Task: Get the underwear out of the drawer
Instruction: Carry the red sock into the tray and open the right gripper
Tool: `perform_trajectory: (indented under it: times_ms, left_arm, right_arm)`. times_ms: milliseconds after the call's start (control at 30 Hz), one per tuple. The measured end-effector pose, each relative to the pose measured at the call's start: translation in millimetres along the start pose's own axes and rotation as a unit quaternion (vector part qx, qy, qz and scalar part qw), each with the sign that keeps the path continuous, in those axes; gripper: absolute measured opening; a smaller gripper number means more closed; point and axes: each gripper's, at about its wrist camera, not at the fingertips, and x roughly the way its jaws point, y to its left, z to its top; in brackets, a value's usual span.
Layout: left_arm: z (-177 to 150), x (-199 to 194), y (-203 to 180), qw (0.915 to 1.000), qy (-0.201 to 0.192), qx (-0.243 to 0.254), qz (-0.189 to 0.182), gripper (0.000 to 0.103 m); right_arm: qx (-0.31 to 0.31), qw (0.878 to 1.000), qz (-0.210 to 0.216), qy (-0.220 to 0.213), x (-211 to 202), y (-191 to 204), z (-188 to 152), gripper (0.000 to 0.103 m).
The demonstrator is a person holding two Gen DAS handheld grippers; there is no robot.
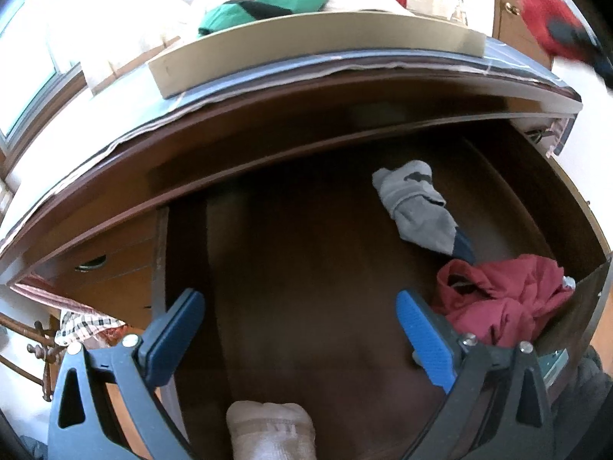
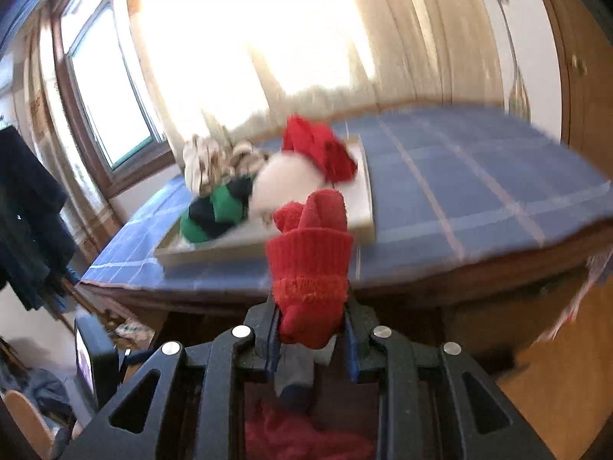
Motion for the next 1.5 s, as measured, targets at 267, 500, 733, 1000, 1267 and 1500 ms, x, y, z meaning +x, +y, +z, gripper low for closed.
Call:
perform_trajectory:
  times_ms: [267,500,733,1000,1267,1500]
  left_arm:
    - [0,1,1,1.0,0.007,0.005,-0.006,0.101]
    - [0,1,2,0.9999,0.006,0.002,-0.009,0.101]
    - [-1,2,2,0.9999,0.006,0.001,-0.01,0.101]
    - [-1,2,2,1.0,0.007,0.0,-0.007,0.101]
    - [-1,2,2,1.0,0.007,0.0,-0.007,0.101]
    - [-1,2,2,0.9999,0.008,-0.001,-0.009,0.101]
  right_arm:
    - [-0.034,0.999,-0.026,-0.02,36,9,56,0.029]
    - [-0.038,0.997,-0.055,0.029,99,2,80,0.029]
    - [-0.06,0.992,-0.079,0.083,143,8,91,0.029]
    - [-0.087,0.982,-0.111,0.126,167,14,98,0.029]
    - [-0.086,0.981,-0.101,0.141,166,13,99,0.03]
    - [-0.07,0.99,-0.036,0.115,133,8,100,0.034]
